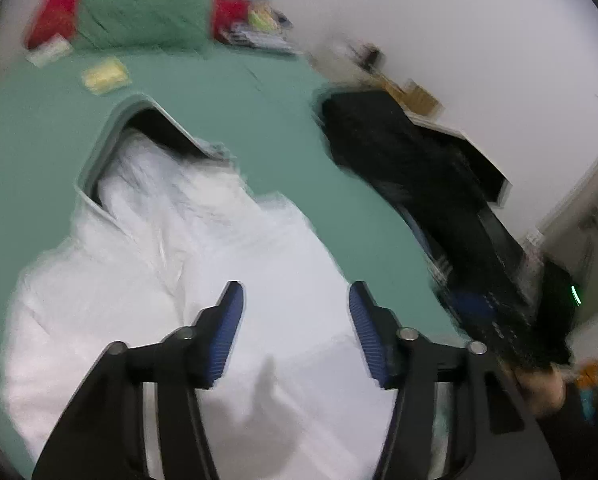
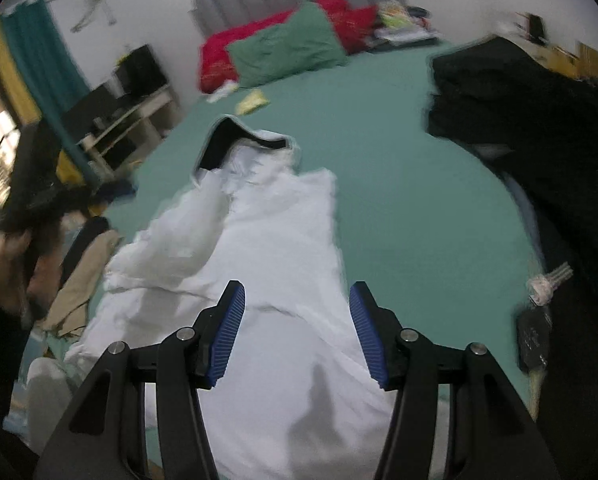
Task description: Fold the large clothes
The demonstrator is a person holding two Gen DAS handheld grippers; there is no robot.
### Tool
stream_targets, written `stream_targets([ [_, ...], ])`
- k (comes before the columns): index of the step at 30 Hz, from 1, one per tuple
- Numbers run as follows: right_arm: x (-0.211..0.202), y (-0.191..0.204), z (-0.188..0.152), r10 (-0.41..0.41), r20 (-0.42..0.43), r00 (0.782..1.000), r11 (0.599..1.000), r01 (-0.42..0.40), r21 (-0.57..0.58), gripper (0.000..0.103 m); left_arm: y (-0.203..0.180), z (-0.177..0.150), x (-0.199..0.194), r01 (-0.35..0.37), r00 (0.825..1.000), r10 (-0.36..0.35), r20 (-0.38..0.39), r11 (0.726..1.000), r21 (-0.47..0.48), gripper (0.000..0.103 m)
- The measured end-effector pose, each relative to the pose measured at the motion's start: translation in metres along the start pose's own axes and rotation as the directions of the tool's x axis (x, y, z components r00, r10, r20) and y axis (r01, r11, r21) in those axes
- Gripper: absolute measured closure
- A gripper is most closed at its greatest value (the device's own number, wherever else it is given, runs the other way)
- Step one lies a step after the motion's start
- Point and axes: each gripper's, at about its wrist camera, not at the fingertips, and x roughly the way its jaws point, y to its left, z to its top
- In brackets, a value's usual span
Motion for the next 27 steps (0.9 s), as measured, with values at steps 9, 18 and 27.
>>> stream_targets([
  [9, 0.047, 0.016, 0.002, 0.013, -0.083, 0.996, 1.0, -0.013, -0.006, 0.048, 0.108, -0.08, -0.076, -0.297, 0.955, 0.298, 0.002, 0.955, -0.021, 0.044],
  [18, 0.204, 0.128, 0.083, 0.14, -0.194, 0.971, 0.973, -0.171, -0.153, 0.048, 0.244, -0.054, -0.09, -0.336, 0.928, 0.36, 0.097, 0.921, -0.198, 0.044],
  [27, 0.329, 0.181, 0.11, -0.033, -0.327, 0.944, 0.942, -0.08, -0.327, 0.102, 0.282, -0.042, 0.001, -0.281, 0.959, 0.272, -0.072, 0.948, -0.153, 0.101],
])
